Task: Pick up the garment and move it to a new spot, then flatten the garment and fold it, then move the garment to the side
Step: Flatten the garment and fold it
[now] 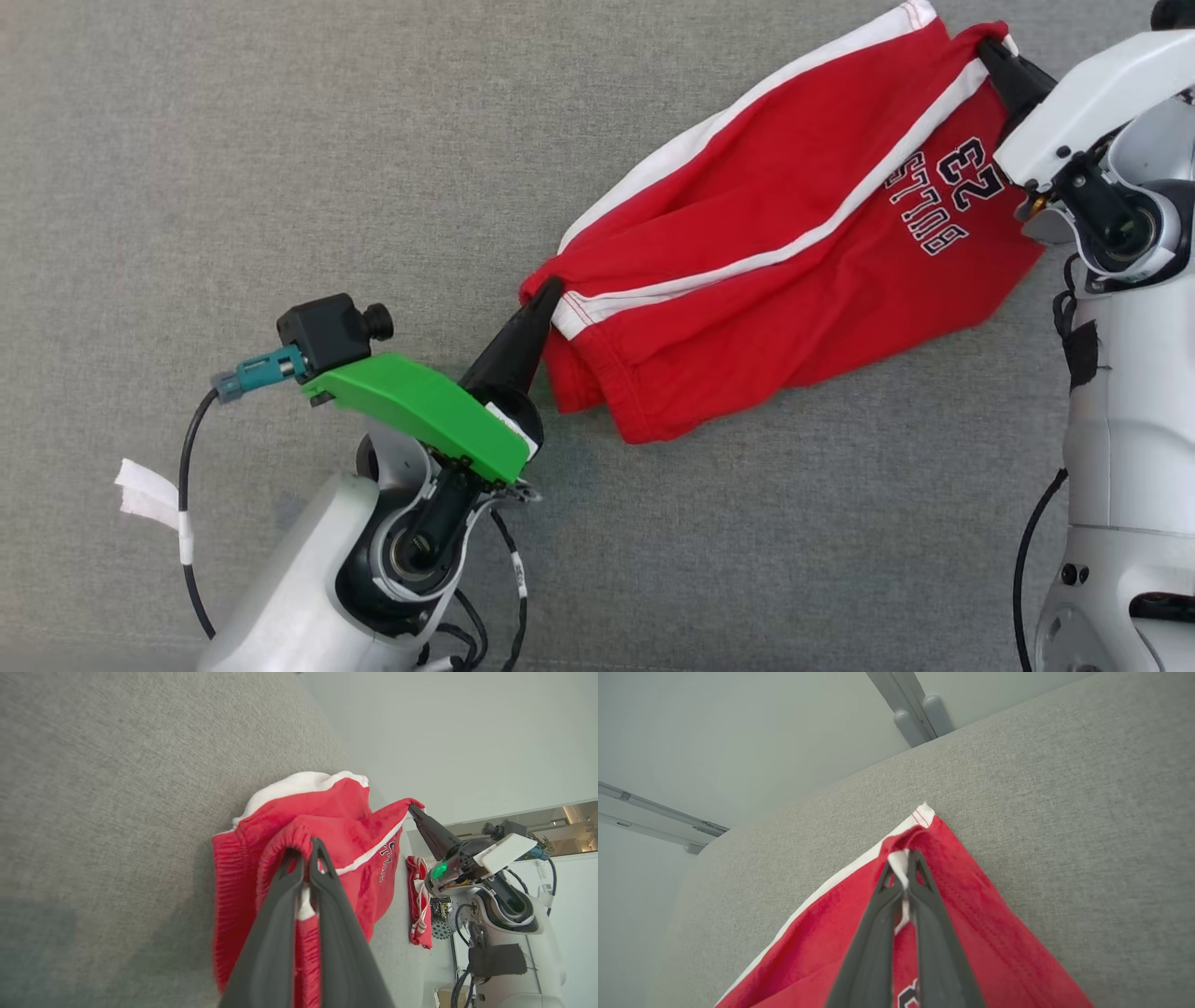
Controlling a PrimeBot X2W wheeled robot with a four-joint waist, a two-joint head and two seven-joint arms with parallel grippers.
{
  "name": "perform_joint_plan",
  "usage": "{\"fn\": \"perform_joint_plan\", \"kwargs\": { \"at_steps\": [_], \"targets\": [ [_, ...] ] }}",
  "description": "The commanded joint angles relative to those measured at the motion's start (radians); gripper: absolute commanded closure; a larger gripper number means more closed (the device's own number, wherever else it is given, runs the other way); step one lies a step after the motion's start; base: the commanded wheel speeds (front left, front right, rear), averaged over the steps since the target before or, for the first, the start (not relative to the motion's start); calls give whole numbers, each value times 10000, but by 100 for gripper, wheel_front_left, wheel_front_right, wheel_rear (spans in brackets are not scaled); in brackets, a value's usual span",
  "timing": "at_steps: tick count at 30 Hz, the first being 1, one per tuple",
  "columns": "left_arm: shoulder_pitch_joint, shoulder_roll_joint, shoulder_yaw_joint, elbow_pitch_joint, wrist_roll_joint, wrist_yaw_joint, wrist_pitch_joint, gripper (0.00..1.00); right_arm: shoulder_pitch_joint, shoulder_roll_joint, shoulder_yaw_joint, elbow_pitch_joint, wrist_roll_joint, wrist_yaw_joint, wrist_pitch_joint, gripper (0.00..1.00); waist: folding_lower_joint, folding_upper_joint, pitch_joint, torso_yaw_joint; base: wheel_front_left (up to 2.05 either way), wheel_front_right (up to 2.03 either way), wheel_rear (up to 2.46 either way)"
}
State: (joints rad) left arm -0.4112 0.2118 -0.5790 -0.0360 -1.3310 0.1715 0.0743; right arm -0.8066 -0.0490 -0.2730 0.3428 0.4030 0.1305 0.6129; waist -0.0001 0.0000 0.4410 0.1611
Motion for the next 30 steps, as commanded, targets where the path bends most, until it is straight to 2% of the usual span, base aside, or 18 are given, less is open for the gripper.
{"fn": "perform_joint_plan", "kwargs": {
  "at_steps": [1,18,19,20,21,22,23,24,30],
  "targets": [
    [-221,-29,107,136,-2,-52,-99,100,-234,-35,42,126,-163,-1,-80,100,1,0,226,219,0,0,0],
    [-758,-749,470,1124,-124,-234,-680,100,-1487,-444,381,1665,-1239,-1,-912,100,1,0,543,594,0,0,0],
    [-784,-776,487,1181,-78,-215,-760,94,-1508,-489,400,1738,-1301,-1,-1009,100,1,0,558,602,0,0,0],
    [-795,-785,495,1226,-29,-202,-810,85,-1522,-530,425,1782,-1342,-1,-1117,80,1,0,569,608,0,0,0],
    [-817,-751,456,1290,94,-209,-875,76,-1521,-562,456,1856,-1369,-1,-1225,53,1,0,575,609,0,0,0],
    [-831,-709,398,1328,197,-252,-964,60,-1499,-573,515,1931,-1373,-1,-1301,0,1,0,570,604,0,0,0],
    [-855,-642,321,1357,367,-294,-997,16,-1473,-580,547,1997,-1352,-1,-1315,0,1,0,561,594,0,0,0],
    [-862,-531,166,1400,611,-303,-1037,0,-1443,-621,601,2076,-1333,-1,-1307,0,1,0,544,571,0,0,0],
    [-513,-320,-143,1344,1502,-52,-1664,0,-1195,-937,1107,2020,-1173,1,-1593,0,1,0,322,377,0,0,0]
  ]
}}
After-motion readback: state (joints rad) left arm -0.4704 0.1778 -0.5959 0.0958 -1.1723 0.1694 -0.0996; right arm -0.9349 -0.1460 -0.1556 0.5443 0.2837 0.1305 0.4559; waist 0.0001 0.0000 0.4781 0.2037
